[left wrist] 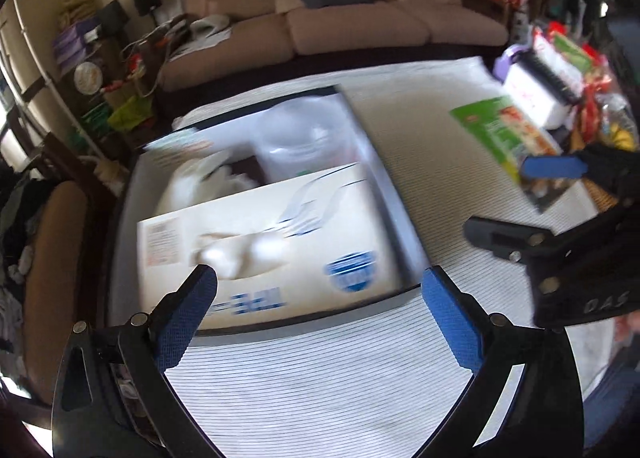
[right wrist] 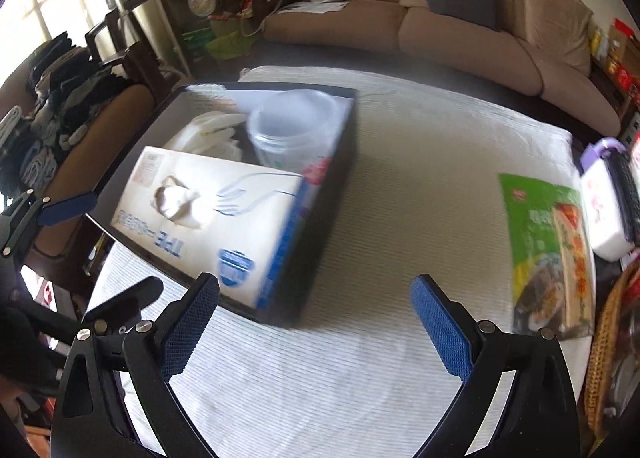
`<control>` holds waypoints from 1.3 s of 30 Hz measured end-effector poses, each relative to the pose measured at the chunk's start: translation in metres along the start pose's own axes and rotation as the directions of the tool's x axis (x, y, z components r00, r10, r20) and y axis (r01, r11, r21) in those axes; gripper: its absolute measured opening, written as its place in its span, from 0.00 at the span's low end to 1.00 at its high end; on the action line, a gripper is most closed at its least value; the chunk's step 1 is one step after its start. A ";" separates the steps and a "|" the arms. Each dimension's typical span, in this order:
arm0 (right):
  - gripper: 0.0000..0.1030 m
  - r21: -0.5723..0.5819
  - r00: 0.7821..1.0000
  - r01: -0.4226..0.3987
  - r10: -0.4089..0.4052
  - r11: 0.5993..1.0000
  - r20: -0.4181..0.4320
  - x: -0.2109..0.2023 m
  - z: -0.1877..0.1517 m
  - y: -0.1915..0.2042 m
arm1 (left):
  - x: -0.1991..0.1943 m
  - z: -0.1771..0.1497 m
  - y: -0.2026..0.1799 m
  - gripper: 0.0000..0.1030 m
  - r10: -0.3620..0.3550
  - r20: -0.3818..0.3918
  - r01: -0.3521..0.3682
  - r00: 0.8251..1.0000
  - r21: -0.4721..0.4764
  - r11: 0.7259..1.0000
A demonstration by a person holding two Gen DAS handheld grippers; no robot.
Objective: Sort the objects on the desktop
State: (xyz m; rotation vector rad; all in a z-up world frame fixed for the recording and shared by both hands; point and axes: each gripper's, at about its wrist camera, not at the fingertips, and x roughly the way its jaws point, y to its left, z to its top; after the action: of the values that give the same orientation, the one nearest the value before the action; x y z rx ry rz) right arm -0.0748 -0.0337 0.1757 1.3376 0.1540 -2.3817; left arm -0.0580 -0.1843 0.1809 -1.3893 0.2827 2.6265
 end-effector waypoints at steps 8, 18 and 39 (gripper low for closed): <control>0.96 0.144 0.998 0.058 -0.059 0.988 0.004 -0.009 -0.058 -0.115 | 0.042 0.001 -0.102 1.00 -0.103 -0.012 0.103 0.995 -0.015 0.995; 0.94 0.391 0.997 0.070 -0.078 0.918 0.004 0.010 -0.135 -0.254 | 0.126 0.017 -0.187 1.00 -0.398 -0.043 0.380 0.916 -0.220 0.899; 0.69 0.311 0.990 0.135 -0.139 0.941 -0.011 0.043 -0.155 -0.306 | 0.243 0.087 -0.290 0.66 -0.646 -0.108 0.547 0.756 -0.437 0.714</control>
State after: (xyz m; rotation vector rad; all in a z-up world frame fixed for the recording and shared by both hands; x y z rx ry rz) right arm -0.0928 0.2772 0.0269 1.4944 -0.1439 -2.6127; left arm -0.1975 0.1302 0.0000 -1.5829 -0.6073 2.0037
